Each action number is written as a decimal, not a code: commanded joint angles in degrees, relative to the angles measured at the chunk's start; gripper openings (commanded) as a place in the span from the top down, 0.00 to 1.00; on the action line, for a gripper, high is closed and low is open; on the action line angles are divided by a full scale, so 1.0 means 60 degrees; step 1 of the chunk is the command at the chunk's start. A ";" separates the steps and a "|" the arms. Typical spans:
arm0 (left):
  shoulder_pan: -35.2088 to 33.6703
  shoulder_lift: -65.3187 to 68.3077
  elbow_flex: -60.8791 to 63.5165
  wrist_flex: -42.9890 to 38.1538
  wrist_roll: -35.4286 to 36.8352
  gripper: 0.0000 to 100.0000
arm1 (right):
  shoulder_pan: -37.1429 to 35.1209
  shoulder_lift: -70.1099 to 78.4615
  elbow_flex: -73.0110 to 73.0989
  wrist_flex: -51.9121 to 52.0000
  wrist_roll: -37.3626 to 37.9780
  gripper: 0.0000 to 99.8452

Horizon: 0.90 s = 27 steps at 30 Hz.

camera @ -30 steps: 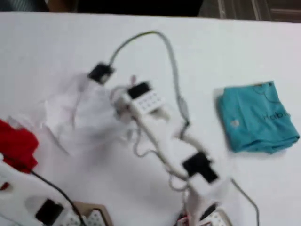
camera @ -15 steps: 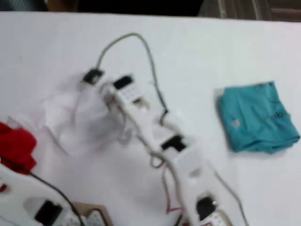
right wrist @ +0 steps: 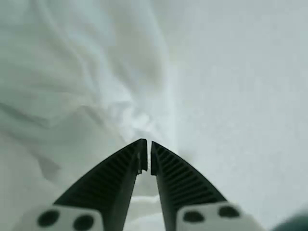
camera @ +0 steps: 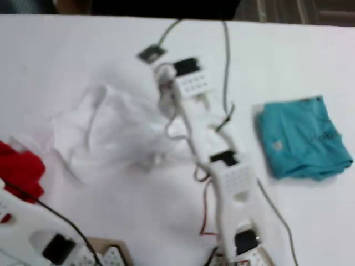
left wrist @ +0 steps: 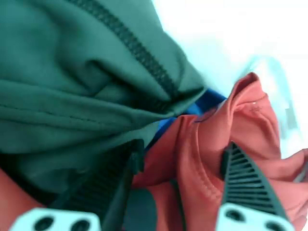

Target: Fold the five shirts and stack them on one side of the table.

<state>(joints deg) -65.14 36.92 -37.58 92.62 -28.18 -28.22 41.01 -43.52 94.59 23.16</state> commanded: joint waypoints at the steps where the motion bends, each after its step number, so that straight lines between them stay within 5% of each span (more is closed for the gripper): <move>1: 0.0088 -0.0088 -0.0051 -0.0278 -0.0044 0.72 | -0.1165 -0.0066 -0.0703 0.0168 0.0073 0.91; 5: -0.0571 -0.0088 -0.0051 -0.0630 -0.0044 0.72 | -0.2645 -0.0051 -0.1143 0.0168 0.0073 0.82; 12: -0.1597 -0.0073 -0.0051 -0.0762 -0.0103 0.72 | -0.4491 -0.0022 -0.1670 -0.0271 -0.0015 0.84; 27: -0.3062 -0.0073 -0.0037 -0.0967 -0.0337 0.72 | -0.5092 0.1839 -0.1729 -0.1824 -0.0029 0.84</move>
<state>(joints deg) -81.58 36.92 -37.58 87.78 -28.62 -58.55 51.91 -51.43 85.71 23.25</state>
